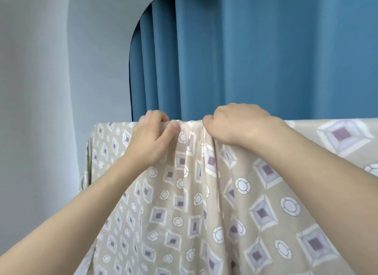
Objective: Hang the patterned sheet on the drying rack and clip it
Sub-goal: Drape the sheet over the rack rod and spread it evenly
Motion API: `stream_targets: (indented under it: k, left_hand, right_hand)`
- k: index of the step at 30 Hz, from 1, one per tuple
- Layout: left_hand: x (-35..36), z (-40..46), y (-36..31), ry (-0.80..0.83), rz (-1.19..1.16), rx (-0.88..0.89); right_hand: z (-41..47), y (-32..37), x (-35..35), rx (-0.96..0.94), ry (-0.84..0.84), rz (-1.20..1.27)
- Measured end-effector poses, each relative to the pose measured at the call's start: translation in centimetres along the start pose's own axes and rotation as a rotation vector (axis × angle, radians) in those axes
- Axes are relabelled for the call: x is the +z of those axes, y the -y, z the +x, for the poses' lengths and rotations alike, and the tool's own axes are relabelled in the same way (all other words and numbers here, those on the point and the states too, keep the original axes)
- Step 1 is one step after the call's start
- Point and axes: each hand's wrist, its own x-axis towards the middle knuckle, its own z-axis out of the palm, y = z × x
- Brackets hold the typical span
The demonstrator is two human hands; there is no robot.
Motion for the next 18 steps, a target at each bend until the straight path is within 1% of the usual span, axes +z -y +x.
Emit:
stream_targets:
  k: [1, 2, 3, 4, 5, 6, 9, 10, 11, 12, 14, 16, 18]
  left_hand:
    - [0.0, -1.5, 0.4, -0.092, -0.002, -0.004]
    - [0.2, -3.0, 0.5, -0.15, -0.029, -0.022]
    - [0.3, -4.3, 0.4, -0.141, -0.076, -0.054]
    - [0.5, -5.5, 0.2, -0.067, -0.134, -0.097]
    - [0.7, -6.4, 0.0, 0.061, -0.181, -0.153]
    - [1.1, -7.1, 0.0, 0.222, -0.189, -0.207]
    - [2.4, -8.3, 0.4, 0.739, -0.142, -0.292]
    - [2.8, -8.7, 0.6, 0.869, -0.177, -0.301]
    - [3.2, -9.1, 0.8, 0.951, -0.236, -0.307]
    - [3.5, -9.4, 0.8, 0.985, -0.294, -0.303]
    - [3.9, -9.6, 0.5, 0.975, -0.327, -0.271]
    - [3.9, -9.4, 0.0, 0.924, -0.323, -0.235]
    - [3.7, -8.7, -0.4, 0.857, -0.374, -0.256]
  right_hand:
    - [0.2, 0.2, 0.3, -0.008, -0.02, -0.002]
    - [0.5, 0.3, 0.5, -0.013, -0.035, -0.006]
    - [0.7, 0.2, 0.7, -0.014, -0.044, -0.009]
    - [0.8, 0.0, 0.8, -0.009, -0.046, -0.011]
    - [1.0, -0.3, 0.9, 0.001, -0.045, -0.012]
    - [1.1, -0.7, 0.9, 0.013, -0.044, -0.015]
    - [0.8, -1.9, 0.9, 0.051, -0.045, -0.044]
    - [0.7, -2.3, 0.9, 0.059, -0.05, -0.06]
    - [0.5, -2.6, 1.0, 0.065, -0.059, -0.077]
    - [0.3, -2.8, 1.1, 0.07, -0.07, -0.089]
    - [0.0, -3.0, 1.1, 0.069, -0.093, -0.093]
    - [-0.3, -2.6, 1.0, 0.065, -0.106, -0.083]
    - [-0.5, -2.0, 0.9, 0.058, -0.119, -0.072]
